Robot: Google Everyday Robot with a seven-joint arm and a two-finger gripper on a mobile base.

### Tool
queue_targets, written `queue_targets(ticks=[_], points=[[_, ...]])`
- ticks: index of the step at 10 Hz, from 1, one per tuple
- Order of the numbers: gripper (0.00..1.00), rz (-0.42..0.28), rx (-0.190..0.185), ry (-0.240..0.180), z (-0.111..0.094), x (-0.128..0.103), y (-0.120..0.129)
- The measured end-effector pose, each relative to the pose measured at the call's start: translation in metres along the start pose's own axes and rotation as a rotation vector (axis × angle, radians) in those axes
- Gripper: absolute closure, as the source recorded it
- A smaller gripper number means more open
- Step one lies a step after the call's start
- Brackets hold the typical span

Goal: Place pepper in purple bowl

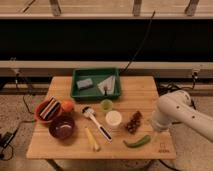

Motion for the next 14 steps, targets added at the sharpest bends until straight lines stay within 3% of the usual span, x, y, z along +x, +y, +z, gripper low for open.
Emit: queue_targets(ticks=[3, 9, 10, 14], points=[[0.35, 0.003, -0.029, -0.034, 0.021, -0.001, 0.002], [0.35, 0.012, -0.071, -0.052, 0.046, -0.003, 0.015], [0.38, 0.013, -0.076, -0.046, 0.050, -0.002, 0.017], [0.78, 0.010, -0.090, -0.017, 0.059, -0.002, 0.020]])
